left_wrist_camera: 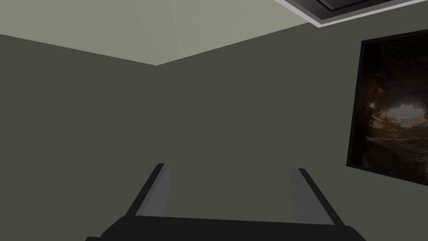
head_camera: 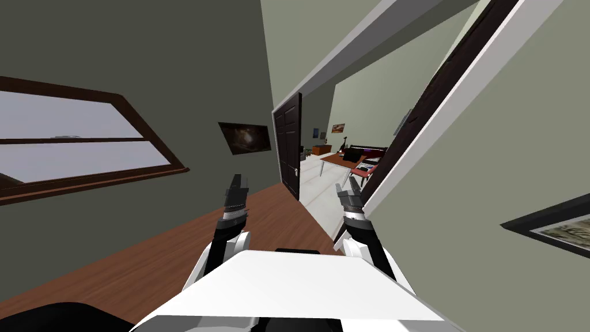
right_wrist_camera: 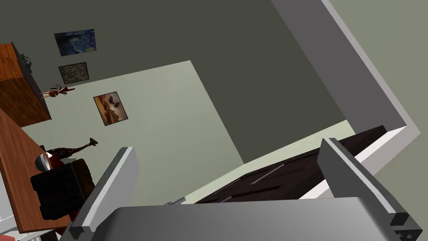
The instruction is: Push the door open
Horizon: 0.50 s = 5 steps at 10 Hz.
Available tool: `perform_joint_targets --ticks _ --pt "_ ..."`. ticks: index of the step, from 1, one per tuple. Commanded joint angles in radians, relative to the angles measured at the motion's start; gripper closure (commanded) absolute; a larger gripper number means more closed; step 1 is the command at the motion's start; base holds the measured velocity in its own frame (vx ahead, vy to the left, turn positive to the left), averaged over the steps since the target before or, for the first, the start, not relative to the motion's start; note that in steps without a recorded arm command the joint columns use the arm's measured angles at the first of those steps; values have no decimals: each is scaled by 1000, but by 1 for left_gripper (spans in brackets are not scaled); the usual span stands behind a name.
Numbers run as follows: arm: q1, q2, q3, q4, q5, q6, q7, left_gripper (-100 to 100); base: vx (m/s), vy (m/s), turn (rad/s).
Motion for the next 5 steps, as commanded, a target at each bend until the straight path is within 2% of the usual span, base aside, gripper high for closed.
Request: perform_joint_targets --ticks 1,5 --pt "-11 12 -9 29 5 -4 1 -100 108 105 -49" --pt "-40 35 -33 103 19 -13 3 -100 111 28 -66"
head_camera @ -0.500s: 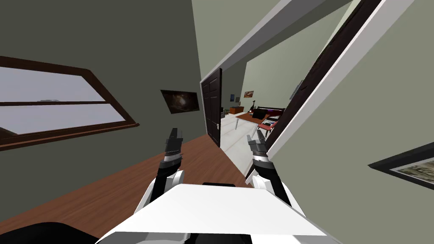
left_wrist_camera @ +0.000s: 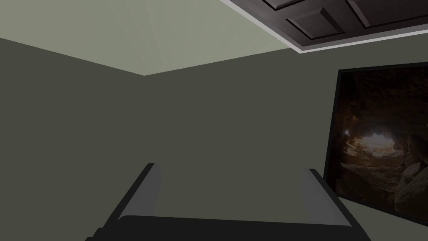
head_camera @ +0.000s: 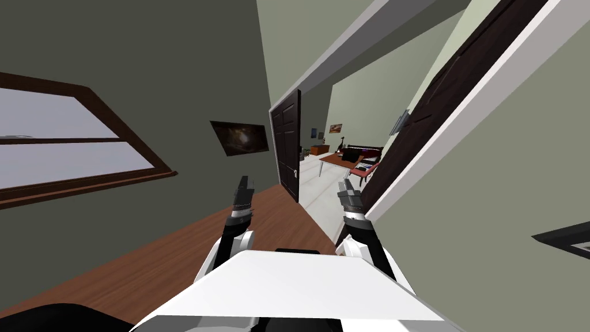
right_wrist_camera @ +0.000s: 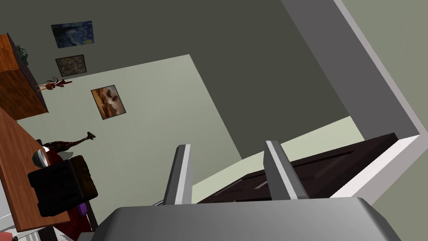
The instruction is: Push the door open
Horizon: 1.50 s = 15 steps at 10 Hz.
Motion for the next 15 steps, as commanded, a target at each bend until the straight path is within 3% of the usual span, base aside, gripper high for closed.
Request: perform_joint_targets --ticks 1,8,15 --pt "-15 13 -14 40 9 -3 2 -100 109 45 -89" --pt "-69 45 -58 177 34 -21 5 -100 94 53 -65" --pt "-138 70 -115 349 66 -43 9 -100 93 66 -76"
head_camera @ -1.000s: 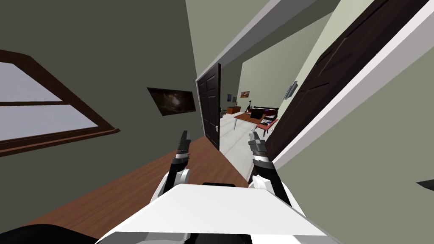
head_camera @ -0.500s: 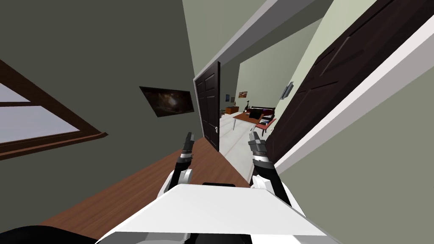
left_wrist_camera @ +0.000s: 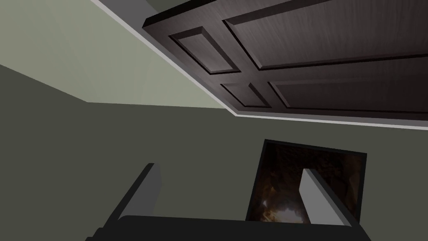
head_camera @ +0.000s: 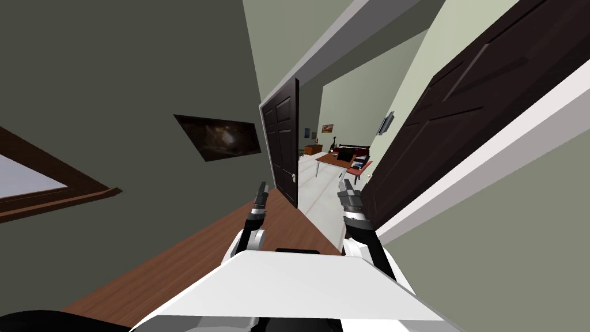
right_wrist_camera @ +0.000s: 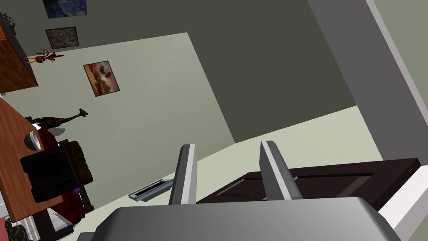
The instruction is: Push the door open
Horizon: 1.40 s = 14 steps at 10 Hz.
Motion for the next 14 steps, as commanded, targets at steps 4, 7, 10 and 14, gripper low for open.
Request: perform_joint_targets --ticks 4,7,10,14 --pt "-49 11 -42 135 22 -25 2 -100 87 75 -89" --pt "-82 17 -69 220 38 -36 4 -100 84 84 -88" --pt "-116 20 -98 306 54 -47 6 -100 87 81 -96" --pt "-151 23 -126 395 70 -58 9 -100 59 63 -72"
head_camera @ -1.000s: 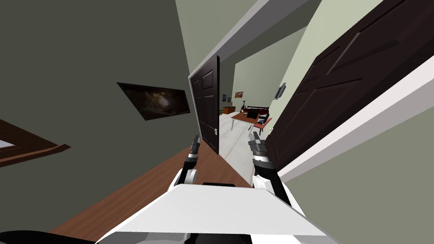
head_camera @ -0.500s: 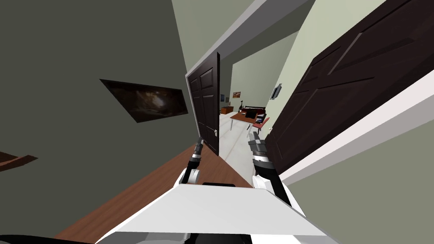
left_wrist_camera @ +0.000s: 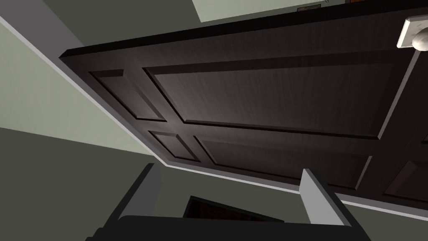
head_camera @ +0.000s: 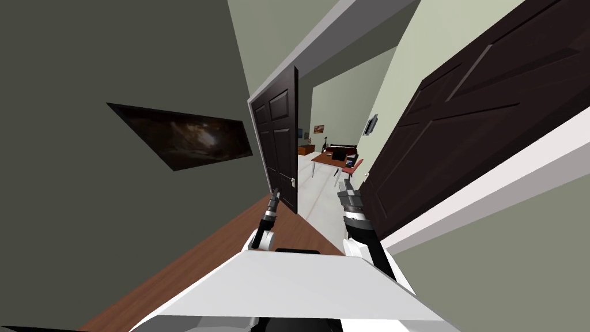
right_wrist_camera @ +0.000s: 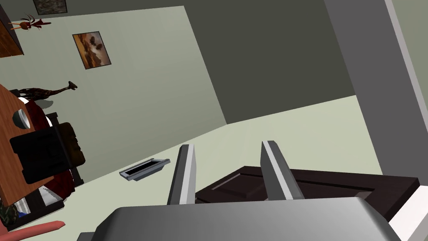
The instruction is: Push the door open
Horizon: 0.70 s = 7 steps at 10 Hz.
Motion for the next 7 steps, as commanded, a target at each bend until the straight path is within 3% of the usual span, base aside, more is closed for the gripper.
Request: perform_joint_targets --ticks 1,3,4,7 --pt "-11 2 -17 37 9 -2 2 -100 68 93 -85" --pt "-34 1 -36 95 19 -10 4 -100 84 90 -86" --pt "-34 1 -36 95 19 -10 4 -100 58 55 -30" --pt "-68 -2 -64 182 35 -21 6 -100 50 76 -80"
